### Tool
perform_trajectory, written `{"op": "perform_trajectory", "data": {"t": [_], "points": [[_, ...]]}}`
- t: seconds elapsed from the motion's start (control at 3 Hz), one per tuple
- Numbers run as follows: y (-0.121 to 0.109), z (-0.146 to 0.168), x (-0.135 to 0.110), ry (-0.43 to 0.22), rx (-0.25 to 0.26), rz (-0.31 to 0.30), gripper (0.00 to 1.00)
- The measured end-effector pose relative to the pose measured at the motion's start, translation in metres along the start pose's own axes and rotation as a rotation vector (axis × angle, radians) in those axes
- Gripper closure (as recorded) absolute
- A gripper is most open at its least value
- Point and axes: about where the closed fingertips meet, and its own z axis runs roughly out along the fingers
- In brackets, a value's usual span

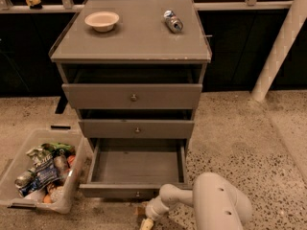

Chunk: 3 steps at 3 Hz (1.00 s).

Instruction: Close bottom drawer

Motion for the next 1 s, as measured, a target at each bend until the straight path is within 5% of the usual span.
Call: {"op": "perform_trajectory", "data": {"t": [0.33, 1.0], "points": [[-0.014, -0.017, 0.011, 0.009, 0.064, 0.05, 0.0], [-0.046, -0.099, 0.033, 0.007, 0.303, 0.15, 0.0]]}}
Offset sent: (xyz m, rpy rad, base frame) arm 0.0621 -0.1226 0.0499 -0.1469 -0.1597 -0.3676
